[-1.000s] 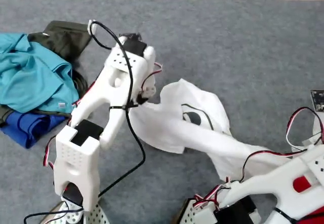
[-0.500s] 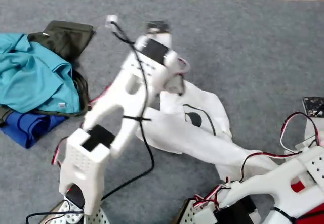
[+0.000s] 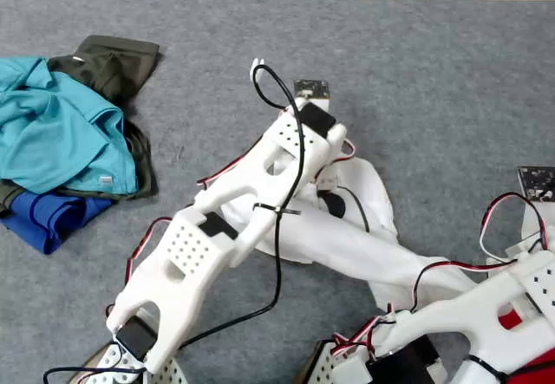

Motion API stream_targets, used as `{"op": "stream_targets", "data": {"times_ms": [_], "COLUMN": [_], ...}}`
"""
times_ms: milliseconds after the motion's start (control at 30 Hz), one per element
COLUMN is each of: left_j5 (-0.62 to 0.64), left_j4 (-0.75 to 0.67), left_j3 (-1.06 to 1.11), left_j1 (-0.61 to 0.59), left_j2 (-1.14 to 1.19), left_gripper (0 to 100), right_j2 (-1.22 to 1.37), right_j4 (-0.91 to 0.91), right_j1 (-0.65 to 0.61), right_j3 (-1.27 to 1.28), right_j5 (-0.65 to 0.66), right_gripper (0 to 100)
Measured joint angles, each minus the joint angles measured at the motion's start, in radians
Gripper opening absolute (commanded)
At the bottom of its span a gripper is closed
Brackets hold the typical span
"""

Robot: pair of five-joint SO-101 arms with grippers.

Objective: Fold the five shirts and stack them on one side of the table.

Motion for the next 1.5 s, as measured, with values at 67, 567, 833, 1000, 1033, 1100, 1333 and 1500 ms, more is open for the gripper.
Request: {"op": "stream_targets", "data": {"times_ms": [67,567,833,1000,1033,1100,1333,1500], "left_j5": [0.025,0.109,0.114,0.176,0.189,0.212,0.238,0.238], "left_j4": [0.029,0.146,0.146,0.146,0.146,0.146,0.146,0.146], "left_j3": [-0.071,-0.238,-0.221,-0.221,-0.221,-0.221,-0.221,-0.221], "left_j1": [0.000,0.000,0.000,-0.015,-0.018,-0.028,-0.040,-0.040], "left_j2": [0.028,0.173,0.173,0.173,0.173,0.173,0.173,0.173], "left_gripper": [16,15,15,15,15,15,7,7], "right_j2": [0.000,0.000,0.000,0.000,0.000,0.000,0.000,0.000], "right_j4": [0.000,0.000,0.000,0.000,0.000,0.000,0.000,0.000], "right_j1": [0.000,0.000,0.000,0.000,0.000,0.000,0.000,0.000], "right_j3": [0.000,0.000,0.000,0.000,0.000,0.000,0.000,0.000], "right_j5": [0.000,0.000,0.000,0.000,0.000,0.000,0.000,0.000], "right_gripper": [0.4,0.4,0.4,0.4,0.4,0.4,0.4,0.4]}}
